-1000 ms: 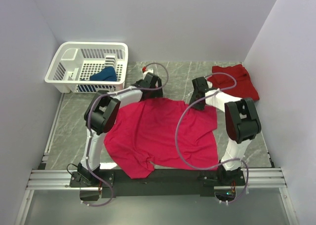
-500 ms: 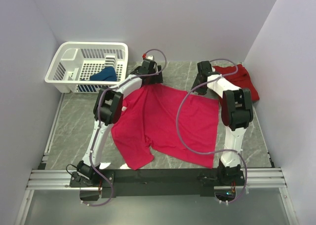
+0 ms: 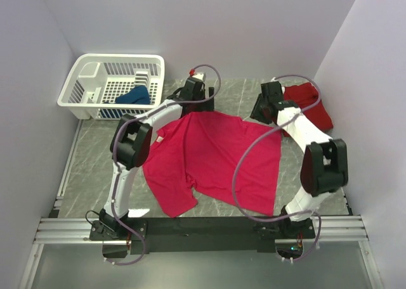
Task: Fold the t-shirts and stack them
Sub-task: Flatten the tshirt out
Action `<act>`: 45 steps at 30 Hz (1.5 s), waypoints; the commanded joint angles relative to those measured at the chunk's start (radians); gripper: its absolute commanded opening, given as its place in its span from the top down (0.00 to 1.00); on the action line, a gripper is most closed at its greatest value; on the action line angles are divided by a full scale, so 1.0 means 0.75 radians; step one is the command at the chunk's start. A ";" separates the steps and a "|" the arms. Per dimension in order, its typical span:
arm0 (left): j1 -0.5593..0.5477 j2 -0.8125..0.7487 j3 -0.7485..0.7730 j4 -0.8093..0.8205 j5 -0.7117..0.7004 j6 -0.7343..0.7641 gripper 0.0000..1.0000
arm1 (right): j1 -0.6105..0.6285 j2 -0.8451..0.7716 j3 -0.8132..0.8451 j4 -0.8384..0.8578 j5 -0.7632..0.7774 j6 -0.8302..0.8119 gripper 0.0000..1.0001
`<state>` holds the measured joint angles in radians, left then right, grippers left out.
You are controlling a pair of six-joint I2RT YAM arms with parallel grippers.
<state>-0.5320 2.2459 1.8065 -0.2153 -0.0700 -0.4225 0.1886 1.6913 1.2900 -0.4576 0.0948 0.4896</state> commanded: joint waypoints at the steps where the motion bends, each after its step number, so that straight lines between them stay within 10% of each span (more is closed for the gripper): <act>1: -0.049 -0.205 -0.144 0.054 -0.046 -0.038 0.03 | 0.035 -0.117 -0.144 0.048 0.017 0.014 0.57; 12: -0.115 -0.281 -0.564 0.115 -0.064 -0.153 0.03 | 0.037 -0.122 -0.343 0.127 0.039 0.012 0.57; 39: -0.125 0.131 -0.002 0.011 0.069 -0.052 0.03 | -0.071 0.302 0.006 -0.030 0.080 -0.035 0.62; 45: -0.129 -0.084 -0.150 0.121 -0.021 -0.034 0.03 | -0.072 0.232 0.009 0.011 0.013 -0.084 0.62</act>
<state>-0.6205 2.3116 1.7714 -0.1612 -0.0528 -0.4652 0.1349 1.9198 1.2781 -0.4648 0.1352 0.4599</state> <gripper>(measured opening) 0.968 0.379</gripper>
